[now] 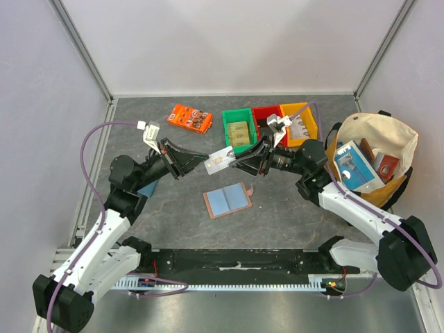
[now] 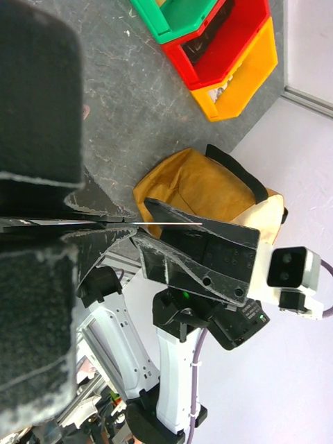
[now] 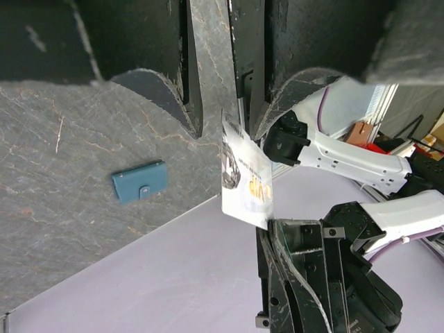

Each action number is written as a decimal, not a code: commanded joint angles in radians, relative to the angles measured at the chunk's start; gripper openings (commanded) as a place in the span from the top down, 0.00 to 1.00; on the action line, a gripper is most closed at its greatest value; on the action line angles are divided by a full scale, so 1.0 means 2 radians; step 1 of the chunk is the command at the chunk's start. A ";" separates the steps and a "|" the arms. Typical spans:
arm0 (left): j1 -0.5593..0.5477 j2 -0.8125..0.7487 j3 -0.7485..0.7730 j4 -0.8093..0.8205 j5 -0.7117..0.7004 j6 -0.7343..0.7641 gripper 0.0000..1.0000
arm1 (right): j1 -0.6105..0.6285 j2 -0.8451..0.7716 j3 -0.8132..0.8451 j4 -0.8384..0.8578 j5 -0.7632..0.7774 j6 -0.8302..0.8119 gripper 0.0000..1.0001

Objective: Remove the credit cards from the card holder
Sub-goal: Place the credit card in the storage box.

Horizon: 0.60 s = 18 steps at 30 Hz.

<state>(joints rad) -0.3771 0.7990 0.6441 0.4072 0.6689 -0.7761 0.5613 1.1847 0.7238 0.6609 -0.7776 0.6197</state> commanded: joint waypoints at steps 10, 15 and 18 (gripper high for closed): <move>0.000 0.006 -0.005 0.027 0.014 -0.018 0.98 | -0.010 0.002 0.032 0.009 -0.005 0.005 1.00; 0.001 0.012 0.025 -0.042 0.001 0.034 0.82 | -0.019 -0.007 0.051 -0.068 -0.002 -0.042 1.00; 0.001 0.009 0.058 -0.136 -0.053 0.099 0.54 | -0.033 -0.009 0.087 -0.194 0.017 -0.106 1.00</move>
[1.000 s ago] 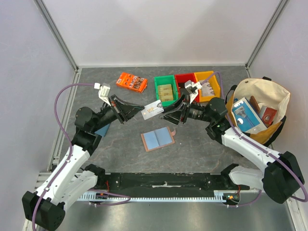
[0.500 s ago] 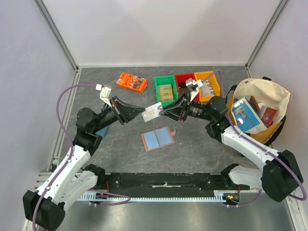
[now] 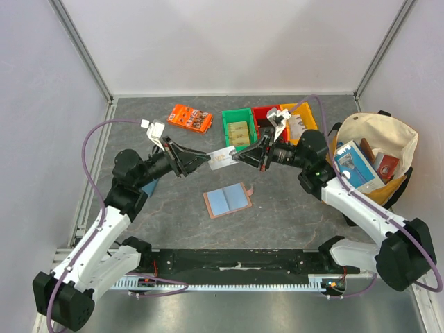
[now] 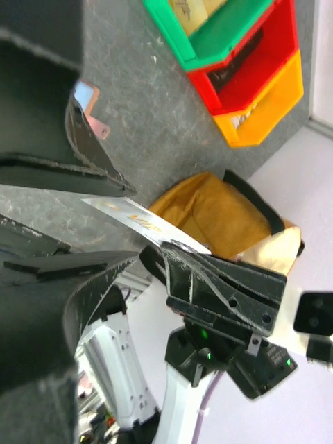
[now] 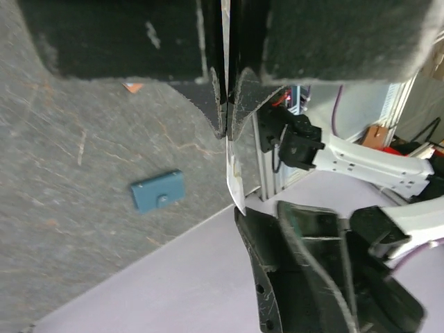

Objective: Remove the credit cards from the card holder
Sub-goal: Place the credit card in the storage box.

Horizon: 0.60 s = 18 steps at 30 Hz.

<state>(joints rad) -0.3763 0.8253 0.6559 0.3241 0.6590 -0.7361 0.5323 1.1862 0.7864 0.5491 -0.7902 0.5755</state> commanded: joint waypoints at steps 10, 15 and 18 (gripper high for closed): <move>0.000 -0.014 0.134 -0.335 -0.326 0.229 0.15 | -0.115 0.070 0.223 -0.472 0.192 -0.206 1.00; 0.000 -0.018 0.120 -0.341 -0.371 0.253 0.11 | -0.167 0.144 0.311 -0.557 0.272 -0.231 1.00; 0.001 -0.021 0.102 -0.330 -0.374 0.257 0.11 | -0.185 0.189 0.364 -0.584 0.327 -0.246 1.00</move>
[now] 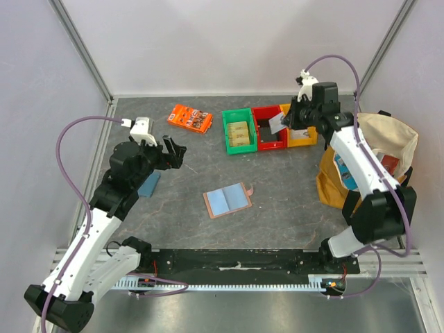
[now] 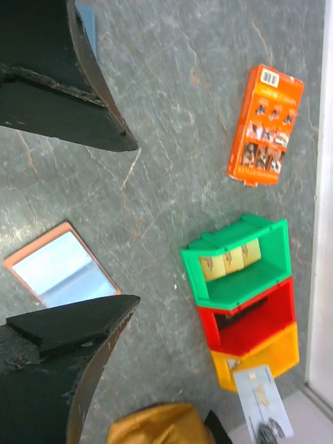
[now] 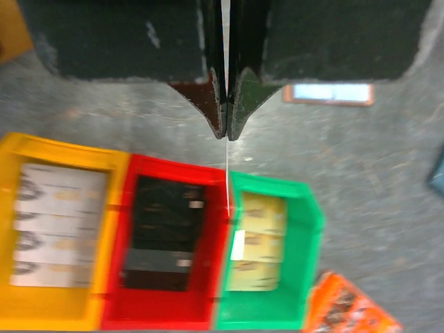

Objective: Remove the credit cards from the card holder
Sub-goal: Place the credit card in the storage box.

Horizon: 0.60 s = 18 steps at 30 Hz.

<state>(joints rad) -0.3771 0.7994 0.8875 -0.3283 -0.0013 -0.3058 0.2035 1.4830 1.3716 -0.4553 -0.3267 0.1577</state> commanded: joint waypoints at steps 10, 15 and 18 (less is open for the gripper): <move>0.001 -0.012 -0.022 -0.025 -0.081 0.052 0.11 | -0.050 0.213 0.242 -0.149 0.215 -0.074 1.00; 0.002 -0.012 -0.026 -0.025 -0.082 0.055 0.11 | -0.059 0.258 0.264 -0.155 0.193 -0.074 1.00; 0.001 -0.014 -0.027 -0.020 -0.066 0.057 0.11 | -0.064 0.279 0.261 -0.156 0.165 -0.072 1.00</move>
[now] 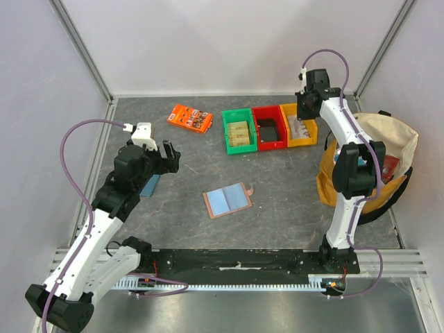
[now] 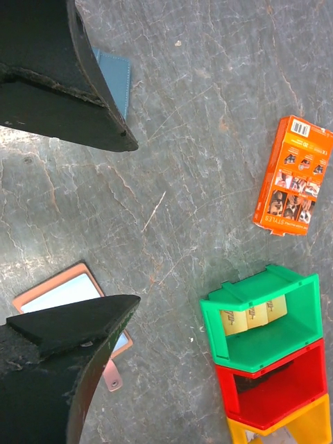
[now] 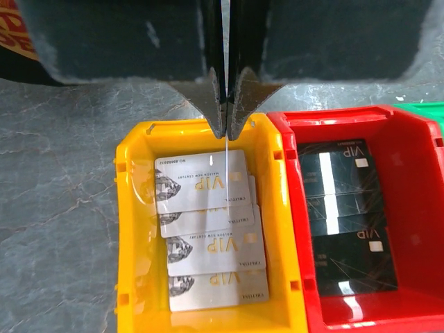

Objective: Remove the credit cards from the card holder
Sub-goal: Place the credit card in the storage box.

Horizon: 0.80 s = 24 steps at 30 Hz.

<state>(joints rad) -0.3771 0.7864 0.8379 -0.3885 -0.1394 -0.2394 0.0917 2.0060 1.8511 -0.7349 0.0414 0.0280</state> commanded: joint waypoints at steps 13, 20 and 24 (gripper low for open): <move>0.002 0.000 -0.006 0.012 0.001 0.026 0.12 | -0.034 0.037 -0.028 0.032 -0.109 0.027 1.00; 0.002 -0.001 -0.007 0.012 0.000 0.027 0.12 | -0.037 0.032 -0.050 0.032 -0.067 0.029 0.72; 0.001 0.003 -0.006 0.012 0.001 0.027 0.13 | -0.036 0.003 -0.057 0.032 -0.044 0.030 0.56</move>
<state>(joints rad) -0.3771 0.7872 0.8272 -0.3885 -0.1303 -0.2226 0.0185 2.0766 1.7454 -0.6853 -0.1032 0.0841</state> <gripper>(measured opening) 0.877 0.388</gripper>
